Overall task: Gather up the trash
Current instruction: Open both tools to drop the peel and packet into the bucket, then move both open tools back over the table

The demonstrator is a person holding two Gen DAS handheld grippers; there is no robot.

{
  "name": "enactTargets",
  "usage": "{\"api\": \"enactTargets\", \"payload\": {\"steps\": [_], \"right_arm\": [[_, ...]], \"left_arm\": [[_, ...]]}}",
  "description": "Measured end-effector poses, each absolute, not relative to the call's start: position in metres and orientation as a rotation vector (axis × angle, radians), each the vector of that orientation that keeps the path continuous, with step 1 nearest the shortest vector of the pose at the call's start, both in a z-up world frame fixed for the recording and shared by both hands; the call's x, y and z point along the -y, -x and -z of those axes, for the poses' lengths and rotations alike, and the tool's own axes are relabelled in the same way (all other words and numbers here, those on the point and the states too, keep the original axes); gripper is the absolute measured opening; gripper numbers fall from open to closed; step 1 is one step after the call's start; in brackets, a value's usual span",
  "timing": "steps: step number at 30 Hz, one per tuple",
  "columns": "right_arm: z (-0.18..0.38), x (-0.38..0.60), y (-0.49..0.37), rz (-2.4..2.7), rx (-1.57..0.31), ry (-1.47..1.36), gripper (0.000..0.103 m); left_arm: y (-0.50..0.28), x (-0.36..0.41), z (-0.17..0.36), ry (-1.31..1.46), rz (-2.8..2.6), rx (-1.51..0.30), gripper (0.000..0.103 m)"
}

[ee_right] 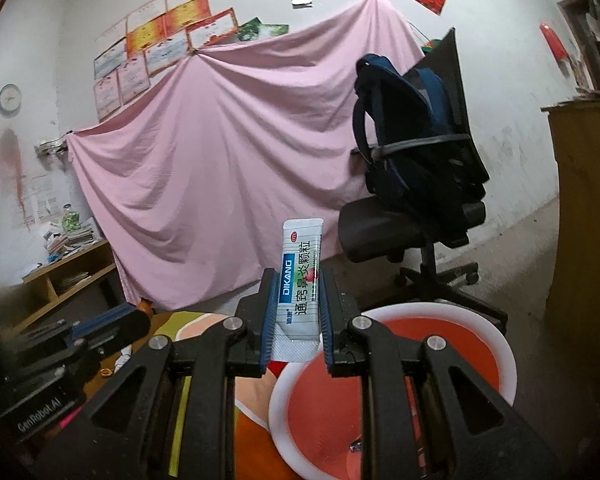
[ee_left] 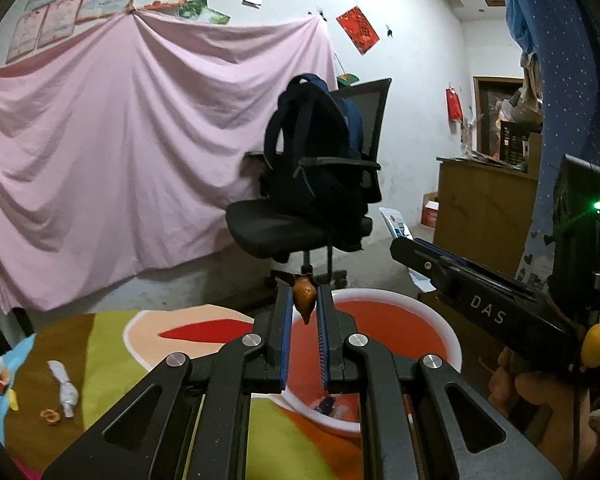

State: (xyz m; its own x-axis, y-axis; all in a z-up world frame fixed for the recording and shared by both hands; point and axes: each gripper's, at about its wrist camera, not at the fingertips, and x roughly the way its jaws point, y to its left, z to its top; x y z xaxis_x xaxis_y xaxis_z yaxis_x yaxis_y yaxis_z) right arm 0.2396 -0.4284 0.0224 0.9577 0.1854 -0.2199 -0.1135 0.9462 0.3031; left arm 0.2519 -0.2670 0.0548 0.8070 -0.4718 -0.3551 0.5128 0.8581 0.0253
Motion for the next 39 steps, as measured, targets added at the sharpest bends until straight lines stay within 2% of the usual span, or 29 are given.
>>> {"api": "enactTargets", "payload": {"steps": [25,32,39], "right_arm": [[0.002,0.464,-0.254,-0.079,-0.393,-0.425,0.051],[0.002,0.464,-0.256,-0.078,-0.397,-0.421,0.052],[0.001,0.463,-0.256,-0.08,-0.391,-0.415,0.058]], "left_arm": [[-0.268,0.304,-0.028,-0.145,0.608,-0.513,0.01],[-0.269,0.295,-0.032,-0.123,0.596,-0.491,0.028],[-0.269,0.282,-0.038,-0.111,0.552,-0.479,0.029]]}}
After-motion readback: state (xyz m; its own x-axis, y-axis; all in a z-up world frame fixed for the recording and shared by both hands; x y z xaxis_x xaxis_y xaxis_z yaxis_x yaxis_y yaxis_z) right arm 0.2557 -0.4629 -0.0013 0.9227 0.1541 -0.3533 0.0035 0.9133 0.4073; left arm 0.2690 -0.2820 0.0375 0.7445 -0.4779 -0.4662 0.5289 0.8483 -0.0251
